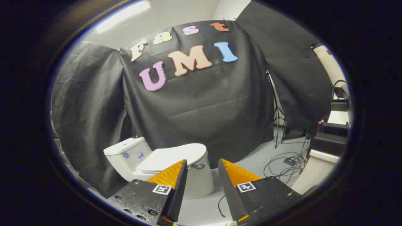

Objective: Open the toilet lid.

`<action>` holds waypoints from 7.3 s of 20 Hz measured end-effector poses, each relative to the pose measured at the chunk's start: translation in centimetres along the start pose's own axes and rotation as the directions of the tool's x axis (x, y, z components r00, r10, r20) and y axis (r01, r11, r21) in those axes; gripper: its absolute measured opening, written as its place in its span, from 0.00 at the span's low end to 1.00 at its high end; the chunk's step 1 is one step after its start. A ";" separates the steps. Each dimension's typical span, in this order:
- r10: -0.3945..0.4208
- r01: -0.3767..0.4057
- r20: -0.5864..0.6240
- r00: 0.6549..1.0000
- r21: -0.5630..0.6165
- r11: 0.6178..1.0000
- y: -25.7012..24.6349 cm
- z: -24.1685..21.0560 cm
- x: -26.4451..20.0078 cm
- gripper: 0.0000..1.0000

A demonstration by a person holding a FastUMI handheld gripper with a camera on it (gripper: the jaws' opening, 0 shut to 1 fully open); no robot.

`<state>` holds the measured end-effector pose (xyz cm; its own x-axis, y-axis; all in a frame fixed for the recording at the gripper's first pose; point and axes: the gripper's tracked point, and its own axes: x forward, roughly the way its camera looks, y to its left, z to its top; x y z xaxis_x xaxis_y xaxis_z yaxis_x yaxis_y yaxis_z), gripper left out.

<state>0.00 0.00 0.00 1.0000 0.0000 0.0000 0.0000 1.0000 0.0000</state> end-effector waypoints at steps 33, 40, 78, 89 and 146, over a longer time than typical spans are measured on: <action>-0.045 0.046 -0.028 0.999 0.042 0.998 -1.9 -0.7 0.2 0.56; -0.044 0.046 -0.038 0.998 0.041 0.998 -1.8 -0.8 0.4 0.57; -0.039 0.045 -0.085 0.996 0.063 0.997 -2.1 -1.3 1.1 0.57; 0.005 0.000 -0.044 0.999 0.103 0.995 0.2 1.0 4.2 0.56; 0.151 -0.088 -0.037 0.988 0.669 0.738 9.9 0.2 28.4 0.04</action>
<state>28.39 9.91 0.22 0.9878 0.1511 -0.0368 -0.0880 0.7381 0.6689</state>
